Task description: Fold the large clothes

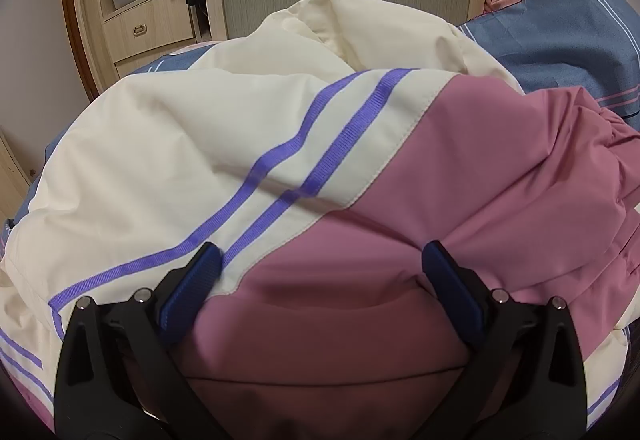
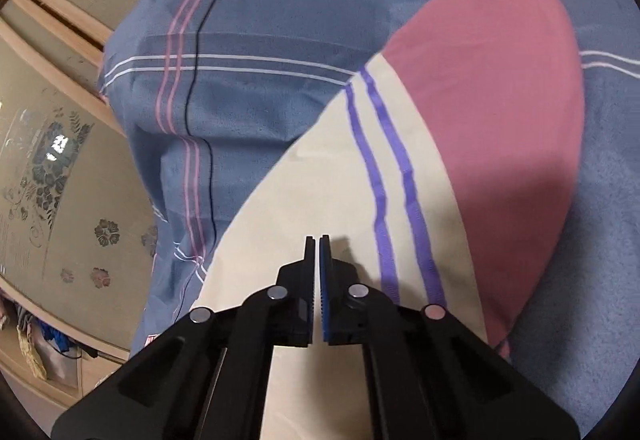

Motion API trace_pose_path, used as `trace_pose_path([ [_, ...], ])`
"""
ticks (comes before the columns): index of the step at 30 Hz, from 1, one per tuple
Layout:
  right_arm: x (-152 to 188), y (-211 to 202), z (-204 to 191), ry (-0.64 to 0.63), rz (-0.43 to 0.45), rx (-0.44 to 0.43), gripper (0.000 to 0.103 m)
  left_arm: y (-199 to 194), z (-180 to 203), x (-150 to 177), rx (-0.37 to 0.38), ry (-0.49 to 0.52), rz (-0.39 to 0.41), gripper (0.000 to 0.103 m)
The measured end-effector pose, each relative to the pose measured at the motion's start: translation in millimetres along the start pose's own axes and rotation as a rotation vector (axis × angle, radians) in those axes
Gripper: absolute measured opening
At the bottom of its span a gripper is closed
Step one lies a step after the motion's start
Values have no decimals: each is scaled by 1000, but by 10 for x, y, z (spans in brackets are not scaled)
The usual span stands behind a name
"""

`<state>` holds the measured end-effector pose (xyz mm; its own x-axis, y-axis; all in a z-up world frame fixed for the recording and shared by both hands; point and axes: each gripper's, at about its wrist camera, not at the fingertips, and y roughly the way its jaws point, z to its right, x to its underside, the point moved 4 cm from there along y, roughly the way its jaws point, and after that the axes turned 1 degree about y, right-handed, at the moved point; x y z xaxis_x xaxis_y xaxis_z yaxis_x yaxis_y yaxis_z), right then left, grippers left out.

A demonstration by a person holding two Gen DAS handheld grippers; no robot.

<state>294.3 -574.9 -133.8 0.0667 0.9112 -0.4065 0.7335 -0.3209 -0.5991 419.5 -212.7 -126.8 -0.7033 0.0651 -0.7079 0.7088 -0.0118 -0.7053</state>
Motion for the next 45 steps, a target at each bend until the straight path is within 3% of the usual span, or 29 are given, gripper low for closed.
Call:
trace_pose_path([
  [1, 0, -14, 46, 62, -1, -34, 49, 0, 0, 0, 0, 0, 0, 101],
  [2, -13, -95, 130, 158, 26, -119, 62, -1, 0, 0, 0, 0, 0, 101],
  [3, -25, -190, 203, 227, 62, -151, 79, 1, 0, 0, -1, 0, 0, 101],
  [9, -125, -701, 418, 251, 272, 99, 85, 0, -2, 0, -2, 1, -1, 101],
  [12, -69, -655, 668, 399, 213, 90, 85, 0, -3, 0, -2, 1, -1, 101],
  [14, -106, -566, 611, 351, 181, 93, 86, 0, -4, 0, -2, 1, -1, 101],
  [18, -106, -191, 343, 225, 44, -50, 86, -1, -5, 1, -1, 1, -1, 101],
  [20, -73, -124, 223, 139, 76, -20, 79, -1, -5, 0, -3, 2, -1, 101],
  [22, -53, -112, 181, 95, 112, -1, 38, -1, -8, 1, -3, 2, -1, 101],
  [24, -73, -98, 196, 96, 106, -31, 17, 0, -7, -1, -3, 2, -2, 101],
  [28, -89, -182, 202, 102, 143, -67, 12, 0, -8, -2, -3, 2, -2, 101],
  [31, -108, -352, 22, 52, 223, -98, 11, -1, -9, -1, -4, 3, -2, 101],
  [36, 47, -749, -684, -204, 333, -214, 11, -6, -11, -2, 1, -2, 0, 101],
  [41, 625, -1044, -1466, -466, 262, -428, 11, -21, -56, -7, 32, -24, 3, 101],
  [45, 1301, -1142, -1978, -723, 213, -483, 11, -27, -92, -5, 43, -25, -3, 101],
])
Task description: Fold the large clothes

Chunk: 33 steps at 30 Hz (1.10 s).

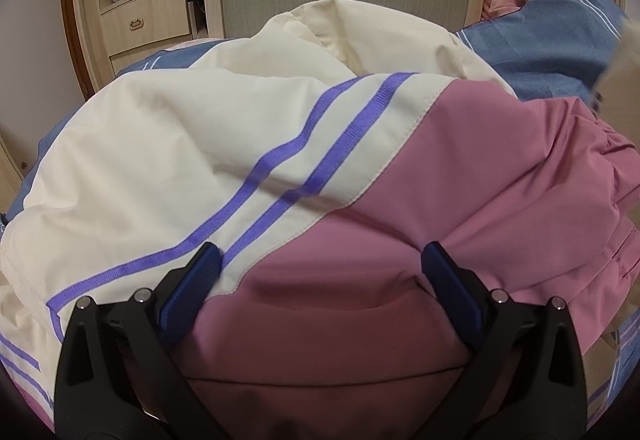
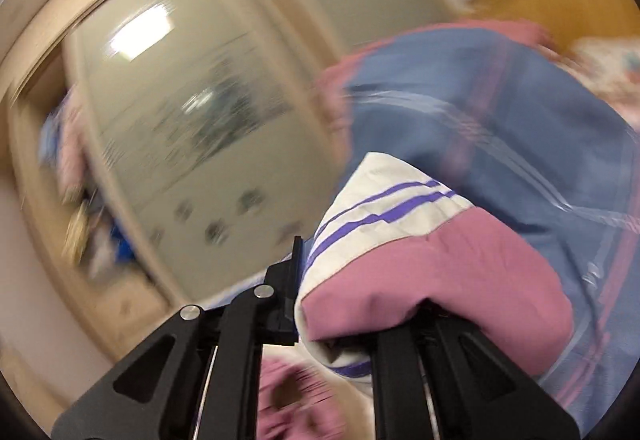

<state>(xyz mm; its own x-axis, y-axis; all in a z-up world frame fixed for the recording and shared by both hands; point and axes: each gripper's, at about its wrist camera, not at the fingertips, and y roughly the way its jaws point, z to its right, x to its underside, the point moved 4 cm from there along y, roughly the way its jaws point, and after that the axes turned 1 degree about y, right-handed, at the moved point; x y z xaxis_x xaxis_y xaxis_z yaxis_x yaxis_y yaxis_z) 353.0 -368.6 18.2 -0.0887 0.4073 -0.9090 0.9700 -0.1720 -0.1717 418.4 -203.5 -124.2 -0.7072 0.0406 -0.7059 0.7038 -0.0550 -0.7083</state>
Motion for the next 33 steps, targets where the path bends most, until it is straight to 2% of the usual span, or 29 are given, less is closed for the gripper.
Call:
trace_pose_path([
  [3, 241, 94, -463, -145, -81, -51, 11, -66, -124, -42, 47, -40, 2, 101],
  [5, 437, 187, -661, -190, -146, -96, 11, -151, -370, -97, 69, -144, 17, 101],
  [7, 708, 313, -795, -211, -249, -137, 11, -238, -720, -150, 79, -270, 33, 101],
  [9, 932, 407, -875, -244, -317, -147, 11, -333, -1094, -202, 58, -360, 60, 101],
  [11, 1091, 409, -934, -284, -321, -131, 11, -437, -1342, -265, 24, -382, 101, 101],
  [14, 1251, 419, -1026, -349, -334, -117, 11, -722, -1516, -352, -123, -343, 211, 101],
  [16, 1336, 408, -1065, -409, -332, -92, 12, -972, -1458, -455, -181, -258, 289, 101],
  [20, 1616, 474, -1104, -513, -343, -25, 14, -1498, -1080, -645, -220, -120, 415, 101],
  [23, 1646, 513, -1130, -538, -342, -13, 14, -1915, -590, -818, -103, -35, 478, 101],
  [25, 1629, 517, -1106, -524, -346, -19, 14, -2077, -145, -920, -33, 73, 495, 101],
  [26, 1625, 529, -1108, -522, -348, -20, 14, -2127, 191, -952, 3, 187, 482, 101],
  [28, 1624, 542, -1116, -525, -350, -17, 14, -2075, 815, -885, 13, 405, 437, 101],
  [29, 1627, 543, -1119, -528, -349, -16, 14, -2011, 1058, -818, -14, 497, 423, 101],
  [31, 1621, 550, -1119, -528, -351, -17, 14, -1802, 1613, -611, -177, 706, 432, 101],
  [33, 1616, 546, -1118, -524, -352, -21, 14, -1564, 2013, -422, -262, 839, 423, 101],
])
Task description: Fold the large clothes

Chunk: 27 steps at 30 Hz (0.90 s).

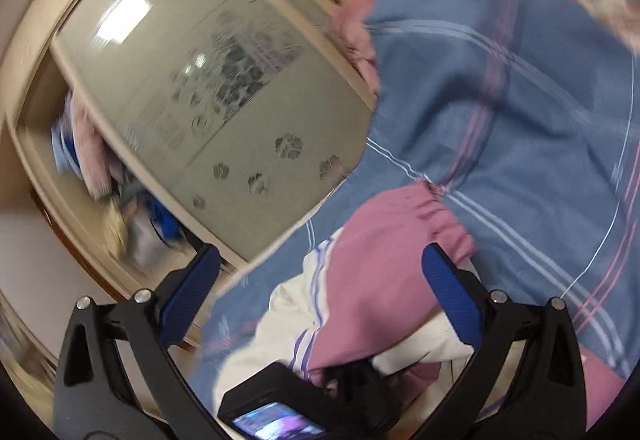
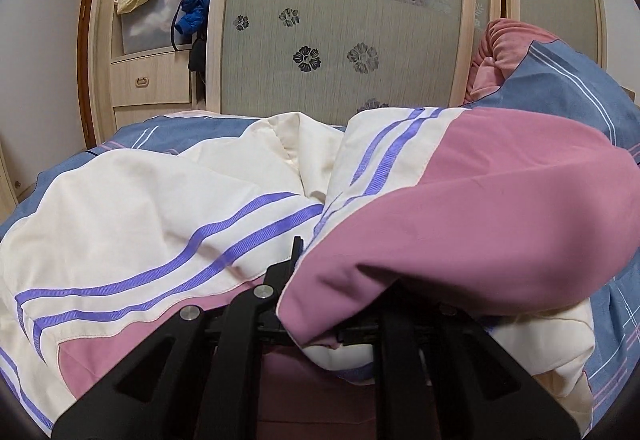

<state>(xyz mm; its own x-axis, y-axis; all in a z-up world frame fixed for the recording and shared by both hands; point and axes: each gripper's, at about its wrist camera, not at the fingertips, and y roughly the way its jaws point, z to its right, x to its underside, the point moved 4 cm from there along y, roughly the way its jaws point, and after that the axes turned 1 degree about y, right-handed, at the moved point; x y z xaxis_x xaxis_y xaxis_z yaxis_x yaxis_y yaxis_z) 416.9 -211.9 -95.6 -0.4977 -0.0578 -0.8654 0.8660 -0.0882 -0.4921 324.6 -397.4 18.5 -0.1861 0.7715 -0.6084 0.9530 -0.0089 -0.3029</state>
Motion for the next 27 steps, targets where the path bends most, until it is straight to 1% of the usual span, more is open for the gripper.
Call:
trace_pose_path([
  [1, -3, -2, 8, 4, 0, -4, 14, 77, 175, -25, 14, 36, -28, 101],
  [2, -6, -2, 17, 7, 0, -8, 14, 203, 351, -33, 36, 66, -80, 101],
  [3, -8, -4, 23, 10, 1, -12, 14, 331, 481, -14, 27, 91, -133, 101],
  [4, -12, -7, 29, 13, 2, -16, 14, 452, 557, 24, -21, 119, -177, 101],
  [6, -21, -16, 44, 21, 4, -24, 14, 656, 714, 66, -174, 209, -227, 101],
  [7, -23, -16, 49, 23, 3, -29, 14, 748, 755, 84, -215, 237, -242, 101],
  [8, -25, -18, 50, 22, 3, -29, 14, 825, 768, 103, -219, 240, -260, 96],
  [9, -29, -18, 51, 23, 3, -30, 14, 886, 752, 124, -208, 235, -277, 86],
  [10, -30, -18, 50, 23, 3, -32, 14, 933, 725, 138, -181, 218, -300, 50],
  [11, -31, -16, 47, 21, 2, -33, 14, 945, 673, 146, -154, 192, -314, 24],
  [12, -29, -12, 47, 16, 1, -33, 14, 929, 583, 129, -147, 148, -312, 23],
  [14, -32, -15, 56, 12, 6, -28, 14, 841, 330, 42, -158, 63, -262, 19],
  [15, -32, -21, 62, 13, 11, -24, 15, 792, 181, 22, -156, 21, -245, 18],
  [17, -42, -38, 66, 4, 23, -16, 15, 699, -229, 11, -126, -100, -221, 18],
  [18, -50, -50, 66, -2, 30, -14, 16, 667, -581, 51, -104, -205, -217, 18],
  [19, -56, -64, 64, -6, 39, -13, 16, 655, -814, 88, -96, -272, -219, 17],
  [20, -63, -76, 60, -8, 47, -13, 17, 659, -1169, 212, -92, -369, -229, 17],
  [21, -72, -101, 48, -15, 63, -14, 18, 668, -1430, 347, -94, -435, -247, 17],
  [23, -79, -128, 13, -36, 79, -14, 19, 752, -1832, 725, -65, -554, -299, 17],
  [25, -75, -122, -24, -56, 81, -16, 19, 843, -2088, 1170, -22, -677, -359, 17],
  [27, -57, -112, -76, -81, 75, -28, 20, 1081, -2249, 1810, 35, -828, -448, 18],
])
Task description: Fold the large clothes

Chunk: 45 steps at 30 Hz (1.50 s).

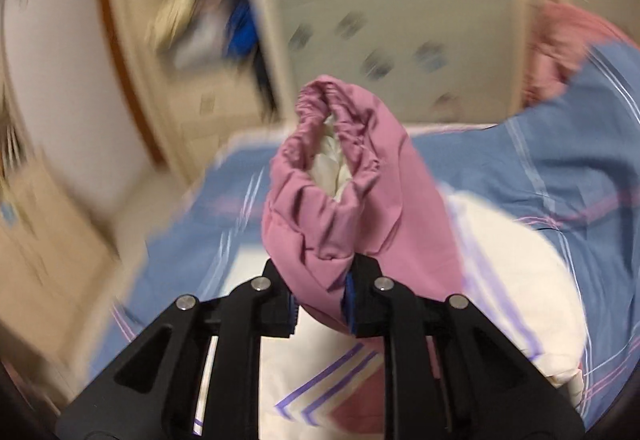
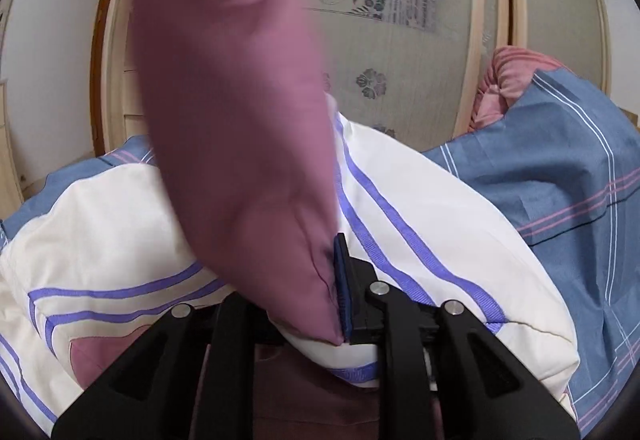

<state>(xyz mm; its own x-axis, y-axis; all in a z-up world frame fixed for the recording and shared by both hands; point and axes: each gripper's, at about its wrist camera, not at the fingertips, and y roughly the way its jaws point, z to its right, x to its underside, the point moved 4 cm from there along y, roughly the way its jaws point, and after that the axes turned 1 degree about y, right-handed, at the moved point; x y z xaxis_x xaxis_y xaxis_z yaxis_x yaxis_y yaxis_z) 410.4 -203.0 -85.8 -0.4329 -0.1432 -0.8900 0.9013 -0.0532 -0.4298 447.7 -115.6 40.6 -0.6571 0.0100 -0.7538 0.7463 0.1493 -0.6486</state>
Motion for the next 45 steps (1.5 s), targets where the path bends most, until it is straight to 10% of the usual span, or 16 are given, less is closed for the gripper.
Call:
trace_pose_path([
  [6, 80, 36, -144, -63, -56, -87, 48, 1056, -425, 824, 148, -98, -208, 22],
  [12, -43, -216, -88, -38, -184, -361, 61, 1098, -223, 1031, 69, 2, -120, 24],
  [15, -207, -556, 200, 95, -181, -534, 97, 1124, -248, 1041, 100, -16, -117, 24],
  [17, -346, -765, 540, 215, -105, -564, 98, 1083, -339, 1054, 116, -29, -119, 24],
  [20, -355, -797, 1117, 425, 26, -335, 101, 1096, -361, 1037, 133, -40, -120, 24],
  [23, 64, -437, 1656, 628, -39, 130, 101, 1075, -402, 1048, 168, -66, -119, 26],
  [25, 397, -83, 1740, 684, -180, 106, 101, 984, -491, 1047, 195, -104, -157, 33],
  [28, 594, 19, 1824, 850, -208, 36, 101, 389, -657, 840, 142, -121, -71, 98],
  [31, 486, -51, 1703, 723, -187, 105, 101, -481, -653, 581, 56, -48, 191, 101],
  [34, 461, -50, 1675, 664, -185, 130, 101, -955, -308, 448, 236, -47, 315, 101],
  [42, 436, 10, 1826, 646, -200, 87, 100, 566, 1229, 635, 346, 186, -88, 101],
  [45, 441, 2, 1814, 563, -206, 149, 100, 979, 1082, 876, 425, 72, -156, 101],
])
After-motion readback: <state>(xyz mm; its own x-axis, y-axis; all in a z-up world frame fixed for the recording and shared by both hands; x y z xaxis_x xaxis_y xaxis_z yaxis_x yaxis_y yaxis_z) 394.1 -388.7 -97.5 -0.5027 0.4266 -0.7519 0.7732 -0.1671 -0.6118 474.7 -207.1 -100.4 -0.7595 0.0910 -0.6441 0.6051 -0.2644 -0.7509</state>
